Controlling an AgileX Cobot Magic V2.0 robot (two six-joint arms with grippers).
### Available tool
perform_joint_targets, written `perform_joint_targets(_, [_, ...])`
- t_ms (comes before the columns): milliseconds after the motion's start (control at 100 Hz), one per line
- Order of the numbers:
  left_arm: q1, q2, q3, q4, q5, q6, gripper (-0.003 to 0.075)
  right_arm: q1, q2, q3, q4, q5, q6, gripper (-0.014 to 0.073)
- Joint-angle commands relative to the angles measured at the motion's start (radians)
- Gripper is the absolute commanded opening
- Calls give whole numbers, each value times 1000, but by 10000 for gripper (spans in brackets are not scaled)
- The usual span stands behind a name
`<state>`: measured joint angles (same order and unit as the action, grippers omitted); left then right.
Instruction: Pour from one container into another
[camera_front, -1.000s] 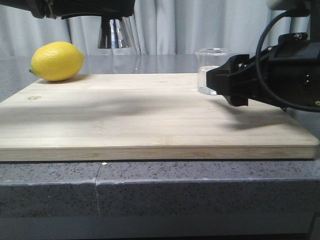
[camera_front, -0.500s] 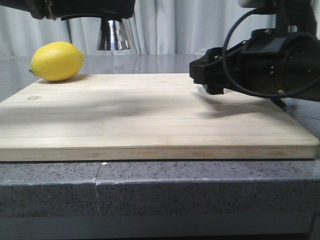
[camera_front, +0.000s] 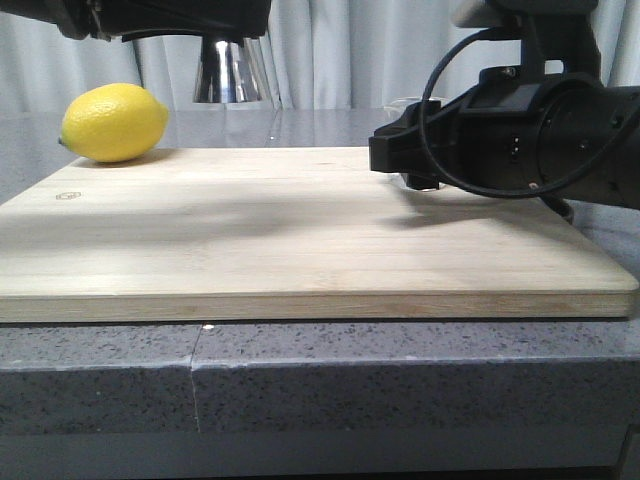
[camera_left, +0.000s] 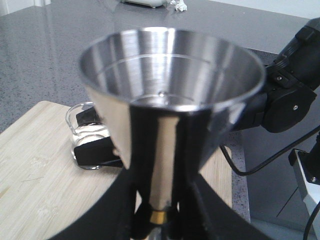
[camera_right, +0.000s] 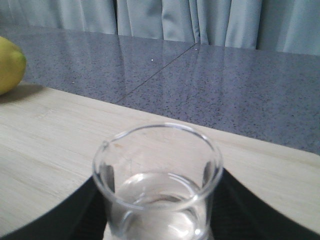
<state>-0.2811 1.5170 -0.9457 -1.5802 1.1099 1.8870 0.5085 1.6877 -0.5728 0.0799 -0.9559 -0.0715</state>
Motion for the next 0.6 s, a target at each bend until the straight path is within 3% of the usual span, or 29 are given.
perform_joint_targets(0, [-8,-42,-25,-75,55,-10,-20,-1,-32,-26,-10,-82,-3,309])
perform_joint_targets(480, [-8,-42,-25,-70,56,-10,-20,-1,-84,-28,-51,-99,-3,276])
perform_joint_targets(590, [-8,-42,-25,-56,56,-10,-20,-1,-170,-43,-87,-6,-3,276])
